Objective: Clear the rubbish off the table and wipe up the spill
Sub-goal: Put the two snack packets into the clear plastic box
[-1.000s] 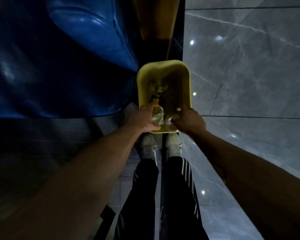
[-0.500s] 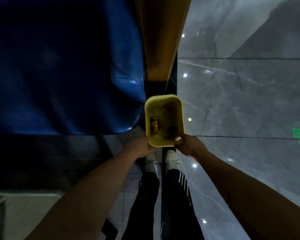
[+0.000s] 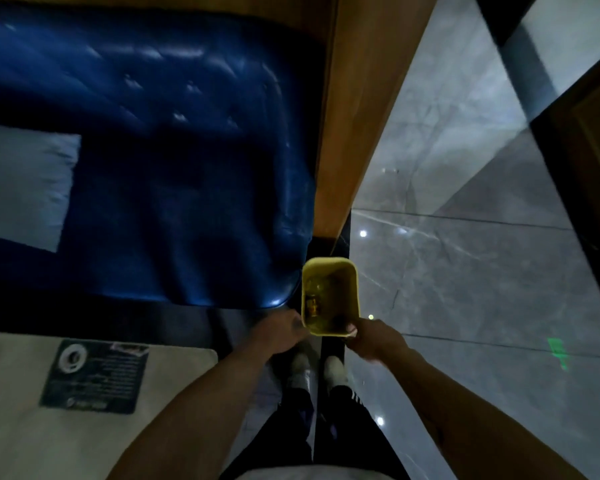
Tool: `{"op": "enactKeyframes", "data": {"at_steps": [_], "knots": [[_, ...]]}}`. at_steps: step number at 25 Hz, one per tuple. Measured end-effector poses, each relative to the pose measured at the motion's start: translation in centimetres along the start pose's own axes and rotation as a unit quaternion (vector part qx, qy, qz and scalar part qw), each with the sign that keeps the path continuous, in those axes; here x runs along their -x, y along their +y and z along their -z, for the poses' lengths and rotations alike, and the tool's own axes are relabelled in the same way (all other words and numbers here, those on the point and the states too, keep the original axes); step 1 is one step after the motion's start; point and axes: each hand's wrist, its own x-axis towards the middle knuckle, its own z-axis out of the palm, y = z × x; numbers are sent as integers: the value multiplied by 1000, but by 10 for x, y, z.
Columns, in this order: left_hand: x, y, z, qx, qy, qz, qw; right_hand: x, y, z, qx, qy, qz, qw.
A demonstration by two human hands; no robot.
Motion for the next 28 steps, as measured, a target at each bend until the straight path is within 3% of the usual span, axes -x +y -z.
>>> {"op": "enactKeyframes", "data": {"at_steps": [5, 11, 15, 20, 28], "knots": [[65, -9, 2, 85, 23, 31, 996, 42, -25, 27, 30, -11, 74, 997], [130, -16, -18, 226, 112, 116, 961, 66, -27, 49, 93, 4, 126, 988], [178, -20, -35, 209, 186, 129, 951, 77, -29, 56, 170, -6, 209, 963], [233, -38, -84, 217, 206, 159, 941, 77, -39, 49, 285, -40, 294, 911], [329, -69, -180, 255, 219, 279, 900, 98, -118, -19, 441, -108, 420, 785]]}}
